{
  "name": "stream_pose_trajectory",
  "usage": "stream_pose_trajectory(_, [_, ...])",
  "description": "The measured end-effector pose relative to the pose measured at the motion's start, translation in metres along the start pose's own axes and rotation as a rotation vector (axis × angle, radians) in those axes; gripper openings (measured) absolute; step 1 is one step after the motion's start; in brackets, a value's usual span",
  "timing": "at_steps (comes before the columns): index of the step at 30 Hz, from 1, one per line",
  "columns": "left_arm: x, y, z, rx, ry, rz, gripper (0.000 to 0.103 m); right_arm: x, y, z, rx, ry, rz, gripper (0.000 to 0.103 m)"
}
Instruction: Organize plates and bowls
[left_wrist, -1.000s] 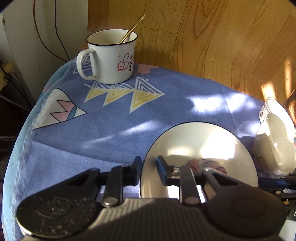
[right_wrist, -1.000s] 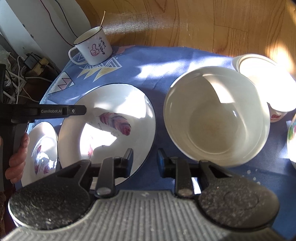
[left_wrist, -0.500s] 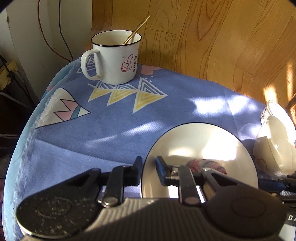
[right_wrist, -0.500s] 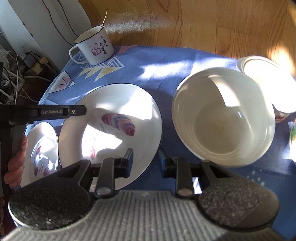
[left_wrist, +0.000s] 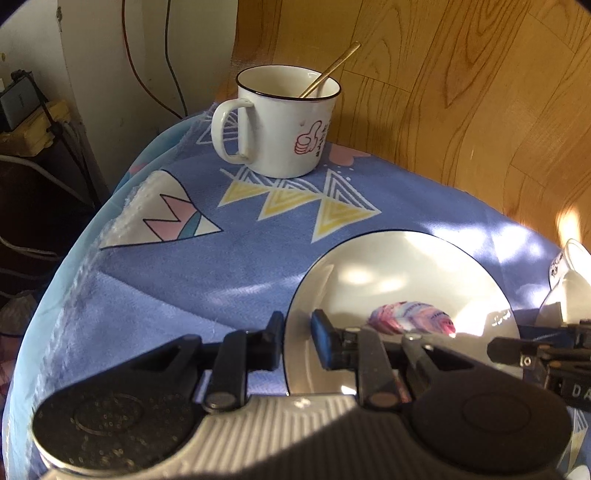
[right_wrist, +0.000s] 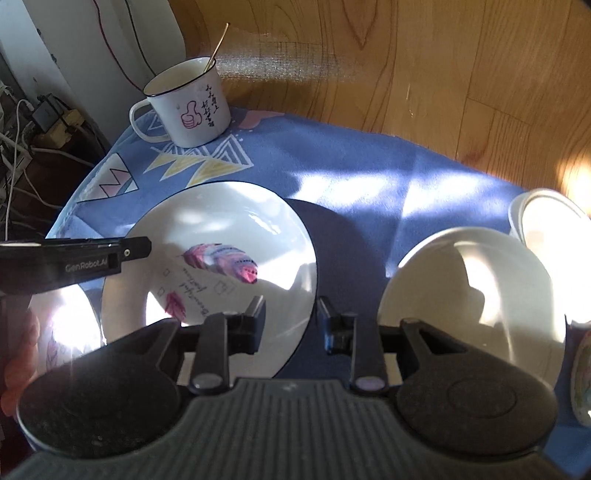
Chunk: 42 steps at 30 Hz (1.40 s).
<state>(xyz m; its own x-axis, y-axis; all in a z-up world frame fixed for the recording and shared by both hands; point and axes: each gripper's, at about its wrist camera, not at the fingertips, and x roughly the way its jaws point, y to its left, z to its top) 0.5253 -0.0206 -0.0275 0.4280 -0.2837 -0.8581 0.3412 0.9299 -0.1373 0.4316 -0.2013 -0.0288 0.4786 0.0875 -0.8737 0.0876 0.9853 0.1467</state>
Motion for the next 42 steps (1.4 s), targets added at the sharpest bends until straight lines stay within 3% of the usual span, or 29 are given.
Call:
stream_pose_trajectory(10, [0.007, 0.001, 0.004, -0.052, -0.025, 0.009, 0.021, 0.021, 0.008, 0.018, -0.082, 0.027, -0.050, 0.032])
stream_pose_trajectory(19, [0.005, 0.003, 0.002, -0.046, -0.027, 0.017, 0.021, 0.025, 0.007, 0.025, -0.130, 0.010, -0.063, 0.019])
stream_pose_trajectory(28, [-0.019, 0.008, 0.007, -0.099, -0.056, 0.046, 0.014, -0.005, 0.012, 0.023, -0.122, -0.066, -0.032, 0.012])
stream_pose_trajectory(29, [-0.025, 0.007, 0.007, -0.100, -0.067, 0.051, 0.012, -0.010, 0.013, 0.022, -0.120, -0.072, -0.028, 0.011])
stream_pose_trajectory(30, [-0.032, 0.006, 0.007, -0.102, -0.081, 0.058, 0.003, -0.015, 0.014, 0.021, -0.121, -0.079, -0.024, 0.010])
stream_pose_trajectory(33, [-0.049, 0.005, 0.008, -0.119, -0.097, -0.039, 0.002, -0.031, 0.020, 0.017, -0.115, -0.097, 0.008, 0.006])
stream_pose_trajectory(35, [-0.062, -0.012, 0.010, -0.065, -0.132, -0.006, 0.002, -0.032, 0.025, 0.014, -0.124, -0.096, -0.016, 0.007])
stream_pose_trajectory(38, [-0.061, -0.019, 0.010, -0.044, -0.121, 0.007, 0.003, -0.024, 0.026, 0.007, -0.132, -0.095, -0.067, 0.007])
stream_pose_trajectory(41, [-0.051, -0.013, 0.006, -0.028, -0.093, 0.054, 0.010, -0.019, 0.015, 0.006, -0.089, -0.068, -0.044, 0.007])
stream_pose_trajectory(42, [-0.046, -0.010, 0.005, -0.018, -0.072, 0.074, 0.020, -0.018, 0.015, 0.005, -0.099, -0.063, -0.048, 0.008])
